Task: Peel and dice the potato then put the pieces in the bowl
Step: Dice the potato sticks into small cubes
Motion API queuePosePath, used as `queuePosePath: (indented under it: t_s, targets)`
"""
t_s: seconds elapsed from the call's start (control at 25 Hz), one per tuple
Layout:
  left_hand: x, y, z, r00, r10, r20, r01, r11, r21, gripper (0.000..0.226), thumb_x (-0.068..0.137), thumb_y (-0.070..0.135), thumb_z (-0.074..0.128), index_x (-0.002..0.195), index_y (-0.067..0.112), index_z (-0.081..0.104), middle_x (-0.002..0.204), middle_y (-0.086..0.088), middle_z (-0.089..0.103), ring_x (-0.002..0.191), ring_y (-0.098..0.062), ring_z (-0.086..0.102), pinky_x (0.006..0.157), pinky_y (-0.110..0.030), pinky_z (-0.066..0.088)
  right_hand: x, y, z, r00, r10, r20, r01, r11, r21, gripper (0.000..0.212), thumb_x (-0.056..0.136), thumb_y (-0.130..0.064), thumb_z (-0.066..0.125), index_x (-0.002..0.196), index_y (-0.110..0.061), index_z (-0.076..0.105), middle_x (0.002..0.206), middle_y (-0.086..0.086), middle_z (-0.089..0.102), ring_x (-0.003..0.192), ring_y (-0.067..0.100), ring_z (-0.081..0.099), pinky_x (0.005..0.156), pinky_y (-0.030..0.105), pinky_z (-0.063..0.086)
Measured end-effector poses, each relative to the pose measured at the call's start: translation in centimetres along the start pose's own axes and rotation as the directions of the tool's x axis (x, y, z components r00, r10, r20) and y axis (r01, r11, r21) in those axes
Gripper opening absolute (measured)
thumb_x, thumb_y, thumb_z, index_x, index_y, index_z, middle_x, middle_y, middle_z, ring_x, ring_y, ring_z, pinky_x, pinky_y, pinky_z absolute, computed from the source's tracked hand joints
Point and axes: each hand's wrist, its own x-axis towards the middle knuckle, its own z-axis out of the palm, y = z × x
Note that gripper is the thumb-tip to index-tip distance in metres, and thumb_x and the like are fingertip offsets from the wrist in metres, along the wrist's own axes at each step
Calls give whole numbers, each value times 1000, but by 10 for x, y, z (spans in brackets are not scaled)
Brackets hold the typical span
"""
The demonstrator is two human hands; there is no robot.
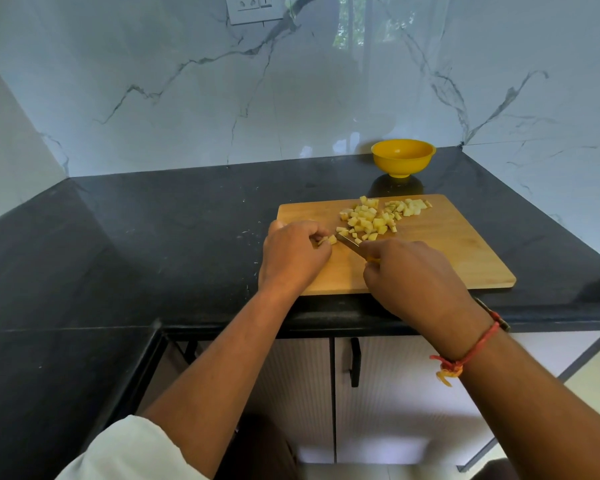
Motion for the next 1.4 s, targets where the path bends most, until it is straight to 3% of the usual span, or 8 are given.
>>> queuePosePath:
  t_s: [0.44,0.6,0.72,0.84,1.0,1.12,1.24,1.4]
  targets:
    - [-3,4,-3,999,47,-7,-47,996,71,18,93,37,64,108,36,74,122,11,65,118,-17,43,97,-38,40,-1,2,0,1000,23,-20,-22,999,30,43,103,-28,46,146,-36,48,101,-5,61,83,11,50,76,27,48]
    - [-2,4,-3,997,78,7,-79,993,87,19,92,39,67,110,35,74,120,11,65,118,-17,43,98,-37,39,-4,1,-1,998,4,-59,-3,1000,20,43,104,-28,44,146,-36,47,93,-8,54,81,9,48,75,26,48]
    - [-1,5,-2,998,66,1,-66,995,79,18,92,40,68,107,33,75,117,10,65,117,-17,44,97,-36,39,-6,-1,0,997,-10,-82,11,1000,7,45,105,-28,42,149,-37,43,100,-4,62,81,9,47,73,25,44]
    - [-1,5,-1,997,71,-7,-70,991,115,19,92,41,67,106,33,76,116,10,66,115,-17,45,96,-35,40,-5,-4,3,1000,10,-10,-10,1000,-11,50,105,-27,41,153,-41,35,111,2,64,87,13,53,76,29,48]
    - [-1,4,0,997,75,-17,-73,992,99,17,92,41,67,105,33,76,116,10,67,115,-16,46,95,-33,39,0,-5,11,999,18,35,-15,997,-81,54,104,-24,41,155,-40,30,92,0,52,80,13,49,67,28,44]
    - [-1,4,-1,997,81,-5,-80,992,99,18,92,40,67,105,33,76,116,10,66,116,-17,45,94,-32,39,3,-6,10,992,17,122,-4,995,-104,57,104,-22,42,157,-36,26,97,3,53,88,17,54,73,32,48]
    - [2,3,-1,997,71,18,-72,994,82,16,92,39,68,104,32,76,117,9,65,118,-18,44,97,-35,39,5,-8,12,992,-21,122,34,994,-107,55,105,-22,42,157,-30,28,87,0,47,86,16,52,74,32,50]
    - [6,0,1,996,77,38,-79,995,57,10,90,39,69,95,34,76,114,11,66,118,-20,46,98,-40,41,15,-14,6,973,-14,231,51,987,-153,53,102,-19,49,154,-24,36,103,7,59,102,22,60,84,34,54]
